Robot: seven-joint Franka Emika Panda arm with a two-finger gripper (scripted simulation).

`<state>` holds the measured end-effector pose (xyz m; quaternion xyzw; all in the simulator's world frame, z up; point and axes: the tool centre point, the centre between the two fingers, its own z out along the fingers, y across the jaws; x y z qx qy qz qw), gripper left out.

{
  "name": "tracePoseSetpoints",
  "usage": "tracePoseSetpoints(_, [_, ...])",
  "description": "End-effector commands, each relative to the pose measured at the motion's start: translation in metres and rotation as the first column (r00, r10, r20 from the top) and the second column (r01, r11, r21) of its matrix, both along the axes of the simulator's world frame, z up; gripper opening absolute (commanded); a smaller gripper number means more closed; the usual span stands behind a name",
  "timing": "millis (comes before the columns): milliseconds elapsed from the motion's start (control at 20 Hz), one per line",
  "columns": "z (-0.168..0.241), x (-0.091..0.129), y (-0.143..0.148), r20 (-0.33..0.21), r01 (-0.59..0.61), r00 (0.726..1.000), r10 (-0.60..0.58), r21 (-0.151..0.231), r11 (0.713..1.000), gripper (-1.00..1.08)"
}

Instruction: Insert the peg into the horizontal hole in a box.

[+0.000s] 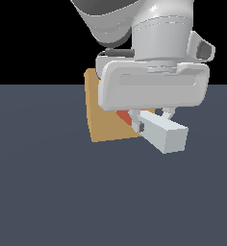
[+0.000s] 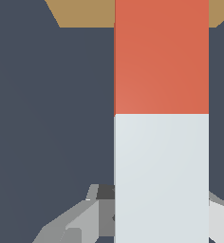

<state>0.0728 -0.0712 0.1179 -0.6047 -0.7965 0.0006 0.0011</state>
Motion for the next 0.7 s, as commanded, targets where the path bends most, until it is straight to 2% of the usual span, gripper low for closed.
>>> tracePoseSetpoints(0, [0.0074, 0.0005, 0.0086, 0.002, 0.003, 1.000, -0.003, -0.001, 1.000, -1.00])
tracePoseSetpoints(650, [0.0111, 0.0029, 0.0117, 0.005, 0.004, 1.000, -0.004, 0.000, 1.000, -1.00])
